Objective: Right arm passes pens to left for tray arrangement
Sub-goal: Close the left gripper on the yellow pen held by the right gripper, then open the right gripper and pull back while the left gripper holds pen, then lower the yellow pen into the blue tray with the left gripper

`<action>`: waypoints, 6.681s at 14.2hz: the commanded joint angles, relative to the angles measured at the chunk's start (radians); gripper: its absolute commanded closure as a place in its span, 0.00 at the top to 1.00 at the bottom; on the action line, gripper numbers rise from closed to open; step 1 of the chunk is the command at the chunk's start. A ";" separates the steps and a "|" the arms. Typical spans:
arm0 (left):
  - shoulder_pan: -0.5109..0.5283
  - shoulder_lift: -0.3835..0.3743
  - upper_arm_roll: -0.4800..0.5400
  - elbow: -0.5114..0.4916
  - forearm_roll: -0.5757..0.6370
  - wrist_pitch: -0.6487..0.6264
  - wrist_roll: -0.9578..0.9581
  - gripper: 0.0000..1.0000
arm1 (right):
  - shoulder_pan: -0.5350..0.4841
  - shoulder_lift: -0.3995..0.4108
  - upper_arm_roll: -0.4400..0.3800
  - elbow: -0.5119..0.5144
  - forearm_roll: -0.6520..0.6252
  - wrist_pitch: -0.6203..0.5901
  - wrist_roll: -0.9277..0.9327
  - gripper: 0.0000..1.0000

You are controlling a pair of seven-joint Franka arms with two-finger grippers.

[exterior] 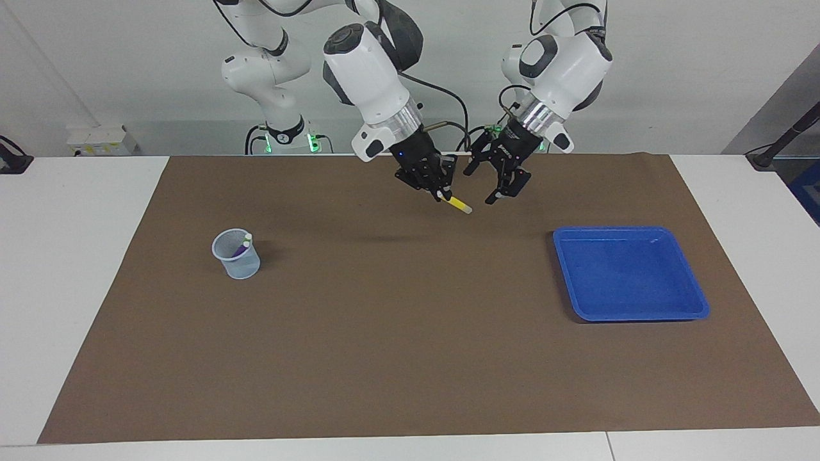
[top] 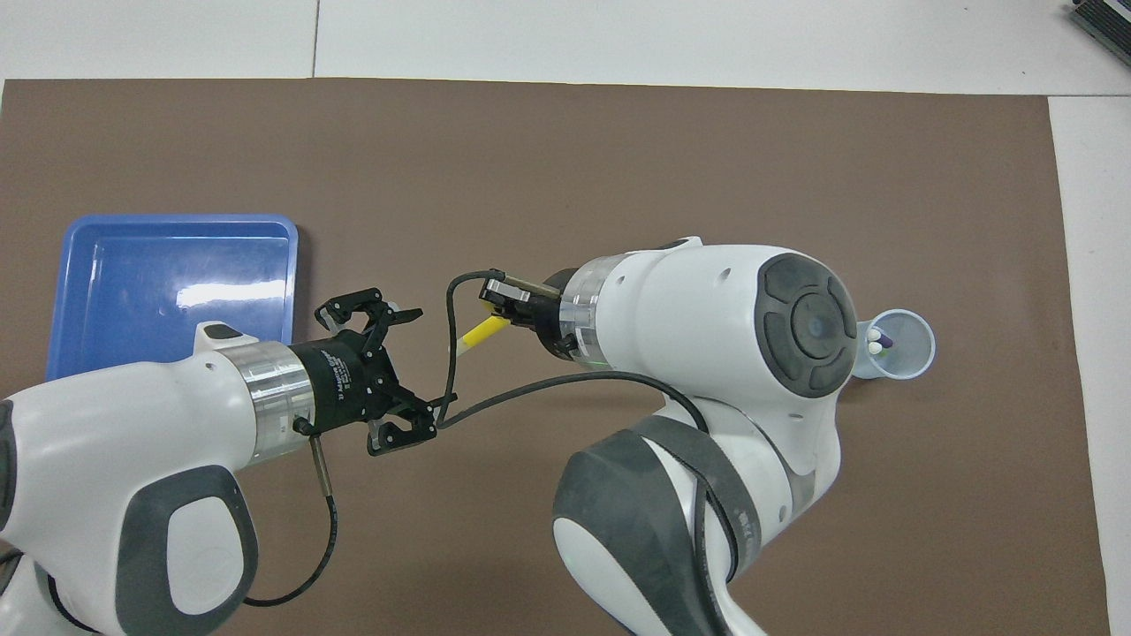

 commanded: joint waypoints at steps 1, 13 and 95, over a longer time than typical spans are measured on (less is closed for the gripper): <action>-0.053 -0.008 0.007 -0.018 -0.020 0.028 -0.105 0.99 | 0.004 -0.005 0.000 -0.005 0.027 0.015 0.009 0.00; -0.152 0.026 0.007 -0.016 -0.015 0.229 -0.060 0.98 | 0.002 -0.005 -0.001 -0.005 0.027 0.011 0.007 0.00; 0.449 0.466 0.015 0.064 0.753 0.008 1.938 0.00 | -0.639 -0.063 -0.004 -0.341 -0.321 -0.209 -0.740 0.72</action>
